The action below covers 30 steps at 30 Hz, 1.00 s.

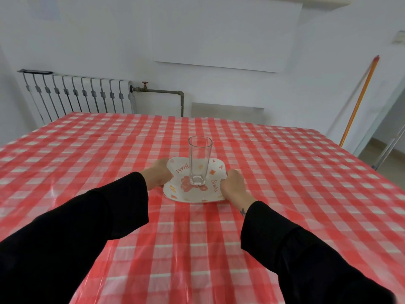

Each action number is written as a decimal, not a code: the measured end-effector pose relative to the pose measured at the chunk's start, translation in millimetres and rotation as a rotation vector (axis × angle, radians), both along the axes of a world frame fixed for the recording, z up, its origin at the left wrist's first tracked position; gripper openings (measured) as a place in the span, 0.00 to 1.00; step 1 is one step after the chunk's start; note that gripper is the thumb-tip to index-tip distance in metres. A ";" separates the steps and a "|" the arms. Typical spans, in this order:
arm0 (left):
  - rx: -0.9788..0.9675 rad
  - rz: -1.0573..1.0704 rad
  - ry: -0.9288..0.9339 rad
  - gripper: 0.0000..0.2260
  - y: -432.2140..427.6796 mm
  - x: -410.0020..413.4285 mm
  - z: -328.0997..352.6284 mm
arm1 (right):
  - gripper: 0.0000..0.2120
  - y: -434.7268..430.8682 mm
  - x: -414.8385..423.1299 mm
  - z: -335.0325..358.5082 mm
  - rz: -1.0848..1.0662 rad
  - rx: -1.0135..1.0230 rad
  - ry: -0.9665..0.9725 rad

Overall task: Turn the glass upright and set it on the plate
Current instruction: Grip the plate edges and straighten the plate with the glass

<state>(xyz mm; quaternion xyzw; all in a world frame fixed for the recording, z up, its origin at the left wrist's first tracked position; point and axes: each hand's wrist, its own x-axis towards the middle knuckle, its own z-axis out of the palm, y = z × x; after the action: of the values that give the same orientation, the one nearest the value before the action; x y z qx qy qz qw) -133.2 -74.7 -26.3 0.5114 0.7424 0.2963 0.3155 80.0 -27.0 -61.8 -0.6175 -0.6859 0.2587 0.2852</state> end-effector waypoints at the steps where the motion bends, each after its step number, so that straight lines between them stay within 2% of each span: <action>1: -0.004 -0.006 0.002 0.14 -0.1 0.0 -1.4 | 0.15 -0.4 0.2 -1.0 -0.002 -0.002 0.001; 7: 0.000 0.001 0.050 0.11 3.1 -2.4 -5.7 | 0.16 -1.5 0.0 0.7 -0.004 -0.013 0.000; 14: -0.043 -0.011 0.047 0.23 3.2 -0.6 -8.3 | 0.15 -3.6 -0.2 4.4 0.008 -0.072 0.019; 20: -0.042 -0.022 0.008 0.24 1.7 0.2 -9.0 | 0.06 -3.4 -2.3 5.1 0.007 -0.108 0.027; 26: -0.047 -0.038 0.025 0.23 1.5 0.6 -8.1 | 0.04 -3.2 -3.7 5.6 0.004 -0.114 0.030; 30: -0.055 -0.014 0.037 0.26 -1.6 4.4 -6.1 | 0.08 -4.7 -5.8 7.4 -0.012 -0.139 0.022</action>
<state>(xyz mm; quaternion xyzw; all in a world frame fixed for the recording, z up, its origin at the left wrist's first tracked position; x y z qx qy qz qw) -128.8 -76.3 -32.5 0.5130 0.7525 0.2641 0.3175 74.2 -31.6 -54.4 -0.6370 -0.6594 0.3106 0.2508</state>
